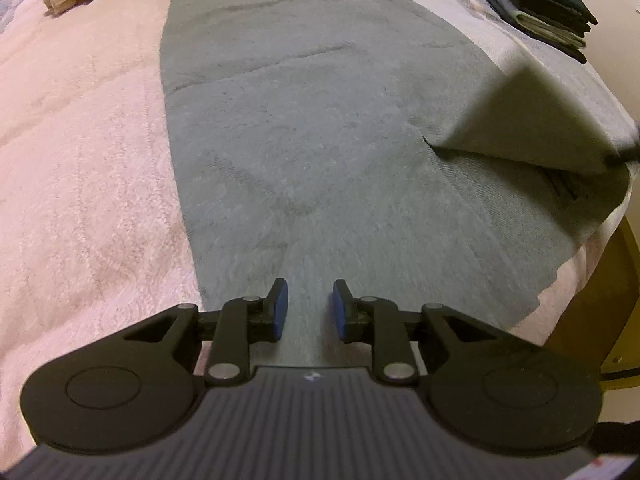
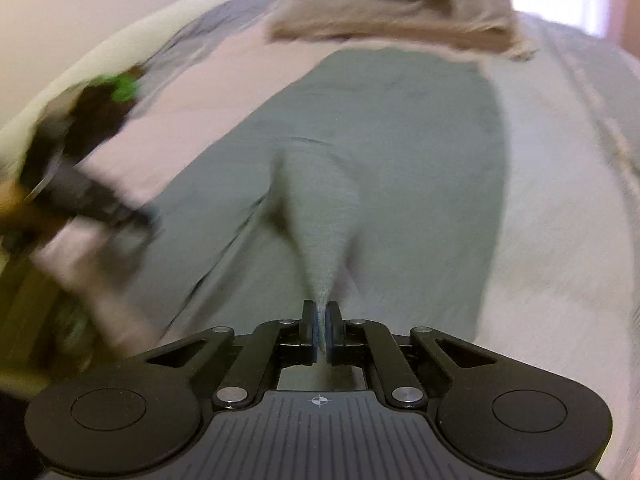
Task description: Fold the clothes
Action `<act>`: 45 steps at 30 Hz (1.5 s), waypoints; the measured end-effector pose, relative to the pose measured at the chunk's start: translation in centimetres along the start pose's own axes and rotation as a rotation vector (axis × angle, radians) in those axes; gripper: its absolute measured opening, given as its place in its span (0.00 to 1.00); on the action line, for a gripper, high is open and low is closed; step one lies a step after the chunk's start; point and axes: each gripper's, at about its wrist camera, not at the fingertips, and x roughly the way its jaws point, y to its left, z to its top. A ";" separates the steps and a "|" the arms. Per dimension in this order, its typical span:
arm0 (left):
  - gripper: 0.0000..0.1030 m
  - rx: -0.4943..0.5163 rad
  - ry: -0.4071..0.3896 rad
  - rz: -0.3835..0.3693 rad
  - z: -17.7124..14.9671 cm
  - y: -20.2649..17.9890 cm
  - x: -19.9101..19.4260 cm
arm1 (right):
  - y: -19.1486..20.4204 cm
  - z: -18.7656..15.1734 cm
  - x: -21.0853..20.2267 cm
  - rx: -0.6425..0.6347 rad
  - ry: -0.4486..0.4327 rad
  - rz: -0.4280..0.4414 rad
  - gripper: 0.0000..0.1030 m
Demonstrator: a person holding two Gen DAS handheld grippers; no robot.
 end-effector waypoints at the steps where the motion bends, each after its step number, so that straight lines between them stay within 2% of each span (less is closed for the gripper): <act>1: 0.19 -0.001 0.003 0.001 -0.1 0.0 -0.1 | 0.4 -1.0 0.1 -0.007 0.022 -0.013 0.04; 3: 0.19 -0.003 0.003 0.005 -0.2 -0.1 -0.4 | 0.4 -2.5 0.2 0.044 0.043 -0.062 0.24; 5: 0.19 -0.001 0.002 0.002 -0.3 -0.2 -0.7 | 0.3 -3.6 0.0 0.113 0.035 -0.103 0.38; 6: 0.20 0.007 0.000 0.001 -0.4 -0.3 -0.8 | 0.3 -3.8 -0.1 0.138 0.023 -0.118 0.40; 10: 0.23 0.035 0.000 -0.002 -1.3 -0.2 -1.1 | -1.3 -4.6 0.2 0.265 -0.005 -0.184 0.43; 13: 0.24 0.042 0.016 0.003 -2.0 0.0 -0.9 | -2.4 -4.9 0.8 0.311 -0.021 -0.240 0.43; 18: 0.25 0.044 0.051 -0.008 -4.0 0.4 -0.5 | -3.7 -4.6 1.5 0.400 0.012 -0.294 0.43; 23: 0.25 0.002 0.066 -0.001 -4.4 0.4 -2.6 | -1.6 -2.6 0.1 0.436 0.013 -0.323 0.44; 25: 0.25 -0.040 0.056 0.001 -4.3 0.4 -3.9 | -0.1 -1.6 -0.5 0.448 0.008 -0.333 0.48; 27: 0.25 -0.083 0.048 0.000 -4.1 0.5 -5.4 | 1.2 -0.4 -1.2 0.456 -0.006 -0.343 0.59; 31: 0.27 -0.156 0.033 0.003 -3.3 0.5 -8.3 | 3.8 2.3 -2.8 0.461 -0.031 -0.348 0.64; 34: 0.33 -0.174 0.030 0.015 -2.5 0.2 -10.6 | 5.6 4.5 -4.1 0.435 -0.024 -0.360 0.65; 36: 0.41 -0.186 0.021 0.022 -1.9 0.2 -11.8 | 6.5 5.6 -4.6 0.424 -0.020 -0.363 0.65; 37: 0.48 -0.189 0.016 0.025 -1.6 0.1 -12.4 | 6.9 6.0 -4.8 0.425 -0.017 -0.370 0.66; 40: 0.61 -0.195 -0.005 0.032 -1.0 0.1 -13.8 | 7.8 6.9 -5.2 0.448 -0.015 -0.380 0.66; 43: 0.67 -0.208 -0.012 0.036 -0.5 -0.2 -14.7 | 8.6 7.6 -5.2 0.468 -0.002 -0.379 0.67; 45: 0.75 -0.227 -0.021 0.035 -0.2 -0.5 -15.2 | 9.0 8.0 -5.2 0.474 0.008 -0.369 0.67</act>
